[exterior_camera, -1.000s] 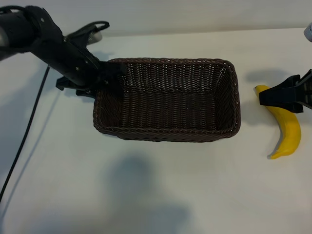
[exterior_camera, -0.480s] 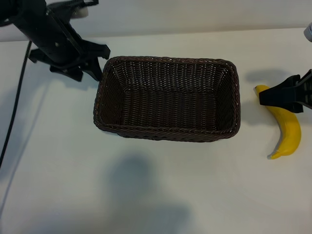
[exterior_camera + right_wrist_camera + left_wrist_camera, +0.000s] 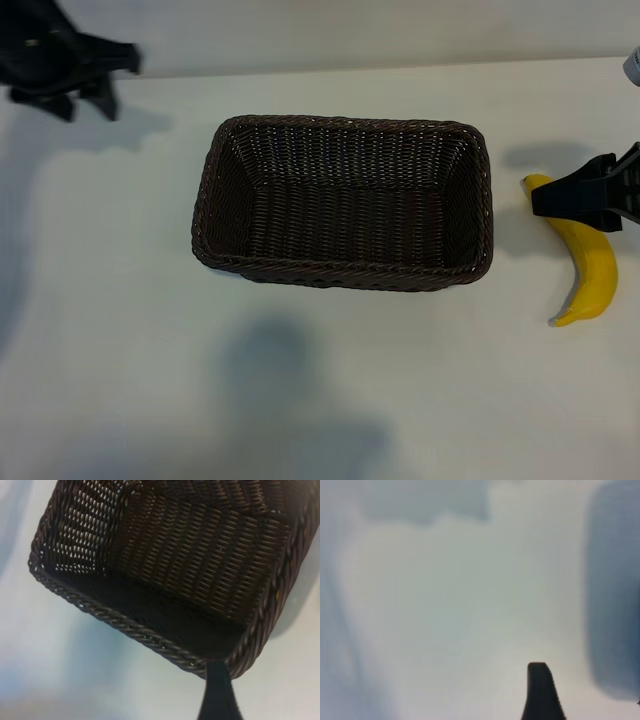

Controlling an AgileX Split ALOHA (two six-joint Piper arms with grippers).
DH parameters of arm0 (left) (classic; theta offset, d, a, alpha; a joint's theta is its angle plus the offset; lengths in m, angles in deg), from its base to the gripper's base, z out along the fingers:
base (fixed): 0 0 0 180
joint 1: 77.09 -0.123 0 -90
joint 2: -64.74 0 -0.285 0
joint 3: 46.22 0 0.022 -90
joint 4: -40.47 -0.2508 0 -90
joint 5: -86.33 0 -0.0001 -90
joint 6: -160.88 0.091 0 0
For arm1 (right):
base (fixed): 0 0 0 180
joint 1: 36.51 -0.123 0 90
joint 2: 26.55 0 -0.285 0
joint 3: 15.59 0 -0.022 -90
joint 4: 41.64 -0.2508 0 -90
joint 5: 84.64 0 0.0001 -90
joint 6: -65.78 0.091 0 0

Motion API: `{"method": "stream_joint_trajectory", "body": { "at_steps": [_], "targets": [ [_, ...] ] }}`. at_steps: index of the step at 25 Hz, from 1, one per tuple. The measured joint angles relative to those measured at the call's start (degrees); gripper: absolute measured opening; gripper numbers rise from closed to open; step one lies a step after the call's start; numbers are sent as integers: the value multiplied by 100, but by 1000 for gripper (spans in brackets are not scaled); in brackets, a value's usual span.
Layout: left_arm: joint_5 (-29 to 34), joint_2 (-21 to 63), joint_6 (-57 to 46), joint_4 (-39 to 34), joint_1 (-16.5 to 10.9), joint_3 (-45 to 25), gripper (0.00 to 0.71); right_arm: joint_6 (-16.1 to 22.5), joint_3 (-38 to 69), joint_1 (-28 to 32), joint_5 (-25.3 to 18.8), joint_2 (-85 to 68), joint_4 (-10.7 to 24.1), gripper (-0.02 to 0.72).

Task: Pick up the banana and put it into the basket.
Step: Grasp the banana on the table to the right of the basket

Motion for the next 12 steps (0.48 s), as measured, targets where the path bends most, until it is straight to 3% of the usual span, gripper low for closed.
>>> {"method": "stream_joint_trajectory", "body": {
  "at_steps": [4, 12],
  "targets": [
    [301, 0, -5, -279, -422, 3, 492, 0, 0, 0, 0, 0, 0, 493],
    [553, 419, 65, -431, -465, 7, 484, 6, 0, 0, 0, 0, 0, 493]
  ]
}}
